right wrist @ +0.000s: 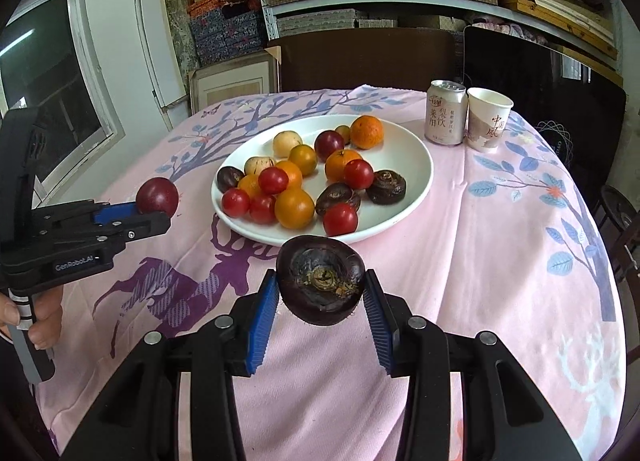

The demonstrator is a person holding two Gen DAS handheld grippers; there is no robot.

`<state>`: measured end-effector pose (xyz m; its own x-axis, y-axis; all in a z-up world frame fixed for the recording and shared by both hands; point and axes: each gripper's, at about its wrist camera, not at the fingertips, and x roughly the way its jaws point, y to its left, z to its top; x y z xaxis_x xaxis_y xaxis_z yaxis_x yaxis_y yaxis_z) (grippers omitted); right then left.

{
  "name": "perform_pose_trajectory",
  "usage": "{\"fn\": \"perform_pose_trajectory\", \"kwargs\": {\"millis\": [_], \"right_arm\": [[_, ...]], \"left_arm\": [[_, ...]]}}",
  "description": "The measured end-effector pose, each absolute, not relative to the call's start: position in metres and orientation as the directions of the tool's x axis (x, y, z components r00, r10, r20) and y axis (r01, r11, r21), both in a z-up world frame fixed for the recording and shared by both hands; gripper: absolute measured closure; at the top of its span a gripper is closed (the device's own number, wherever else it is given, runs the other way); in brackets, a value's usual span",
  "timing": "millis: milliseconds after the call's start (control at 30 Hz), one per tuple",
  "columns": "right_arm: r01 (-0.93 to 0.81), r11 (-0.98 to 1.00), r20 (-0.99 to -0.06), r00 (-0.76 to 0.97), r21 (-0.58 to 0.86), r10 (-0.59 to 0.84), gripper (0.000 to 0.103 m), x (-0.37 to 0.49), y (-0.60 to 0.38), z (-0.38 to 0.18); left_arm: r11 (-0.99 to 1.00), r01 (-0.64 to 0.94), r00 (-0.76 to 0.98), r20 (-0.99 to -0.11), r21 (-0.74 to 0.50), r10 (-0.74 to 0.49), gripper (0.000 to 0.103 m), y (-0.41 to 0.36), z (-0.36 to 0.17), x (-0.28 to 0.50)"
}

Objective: Organize fruits
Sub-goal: 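Place the dark purple fruit and red plum on the white plate and open both tools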

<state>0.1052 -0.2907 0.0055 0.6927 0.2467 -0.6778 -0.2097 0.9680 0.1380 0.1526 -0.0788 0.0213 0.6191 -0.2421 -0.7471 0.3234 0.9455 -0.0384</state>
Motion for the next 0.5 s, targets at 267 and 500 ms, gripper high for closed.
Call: {"fn": "perform_pose_trajectory", "kwargs": {"millis": [267,500], "right_arm": [[-0.213,0.97,-0.639,0.731,0.119,0.239,0.06,0.136,-0.292,0.023],[-0.202,0.968,-0.635,0.73,0.151,0.252,0.06,0.178,-0.283,0.02]], "left_arm": [[0.944,0.327,0.664,-0.704,-0.028,-0.251,0.068,-0.117,0.05,0.161],[0.963,0.268,0.646,-0.735,-0.037,-0.208,0.068,-0.132,0.039,0.195]]}}
